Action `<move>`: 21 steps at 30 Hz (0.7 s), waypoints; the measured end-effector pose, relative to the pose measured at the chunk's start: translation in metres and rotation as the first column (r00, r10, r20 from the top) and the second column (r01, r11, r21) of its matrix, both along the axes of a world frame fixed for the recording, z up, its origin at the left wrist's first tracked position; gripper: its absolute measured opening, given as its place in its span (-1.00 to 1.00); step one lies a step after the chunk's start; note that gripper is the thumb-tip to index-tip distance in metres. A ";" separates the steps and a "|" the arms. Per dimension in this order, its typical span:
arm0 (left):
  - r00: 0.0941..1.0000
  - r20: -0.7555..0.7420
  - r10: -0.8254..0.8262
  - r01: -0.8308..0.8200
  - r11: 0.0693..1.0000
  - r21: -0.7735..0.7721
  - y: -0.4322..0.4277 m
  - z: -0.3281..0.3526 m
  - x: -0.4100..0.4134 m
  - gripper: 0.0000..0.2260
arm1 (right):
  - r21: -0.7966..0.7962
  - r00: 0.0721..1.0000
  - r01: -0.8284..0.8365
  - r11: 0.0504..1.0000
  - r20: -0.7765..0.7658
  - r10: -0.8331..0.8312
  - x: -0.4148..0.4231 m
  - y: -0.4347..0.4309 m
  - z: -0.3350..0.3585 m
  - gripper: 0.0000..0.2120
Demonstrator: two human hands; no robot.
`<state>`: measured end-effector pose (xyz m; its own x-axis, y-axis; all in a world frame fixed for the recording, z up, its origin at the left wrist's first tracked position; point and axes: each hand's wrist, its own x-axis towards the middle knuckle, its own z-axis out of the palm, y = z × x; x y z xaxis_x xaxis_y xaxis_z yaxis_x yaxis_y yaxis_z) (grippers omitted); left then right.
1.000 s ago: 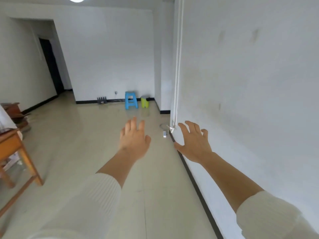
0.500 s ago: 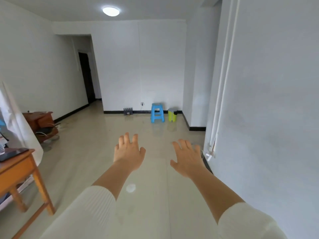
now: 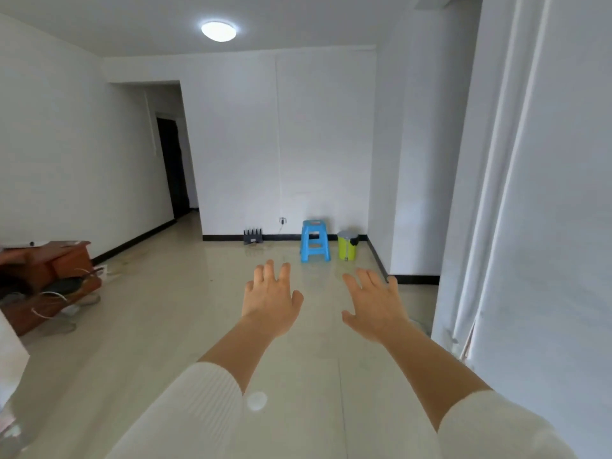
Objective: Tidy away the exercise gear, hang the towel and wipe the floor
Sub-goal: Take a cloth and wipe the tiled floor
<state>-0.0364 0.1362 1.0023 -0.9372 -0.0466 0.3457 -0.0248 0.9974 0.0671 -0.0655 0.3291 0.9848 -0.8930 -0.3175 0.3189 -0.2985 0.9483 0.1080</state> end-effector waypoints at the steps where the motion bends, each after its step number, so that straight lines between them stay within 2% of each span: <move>1: 1.000 0.004 0.006 -0.006 1.000 -0.001 -0.002 0.000 -0.032 -0.48 | 0.019 1.000 -0.016 1.000 -0.011 0.017 -0.034 -0.002 0.003 -0.35; 7: 1.000 -0.003 0.025 -0.025 1.000 0.009 -0.024 0.008 -0.217 -0.48 | 0.037 0.998 -0.055 0.998 -0.032 0.056 -0.229 -0.024 0.025 -0.35; 12: 0.998 0.008 0.059 -0.058 0.997 -0.040 -0.064 0.003 -0.365 -0.48 | -0.023 0.997 -0.065 0.998 0.041 0.066 -0.375 -0.064 0.014 -0.30; 17: 0.996 0.016 0.087 -0.084 0.990 -0.112 -0.119 -0.002 -0.525 -0.48 | -0.040 0.997 -0.073 0.997 0.013 0.074 -0.536 -0.110 0.003 -0.30; 21: 0.995 0.005 0.097 -0.096 0.994 -0.052 -0.163 0.005 -0.669 -0.46 | -0.113 0.997 -0.059 0.992 0.033 0.063 -0.677 -0.152 0.006 -0.33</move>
<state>-0.7058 -0.0271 1.0072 -0.9318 -0.1194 0.3427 -0.1216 0.9925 0.0151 -0.7424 0.1768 0.9910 -0.8847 -0.3355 0.3236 -0.3578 0.9338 -0.0100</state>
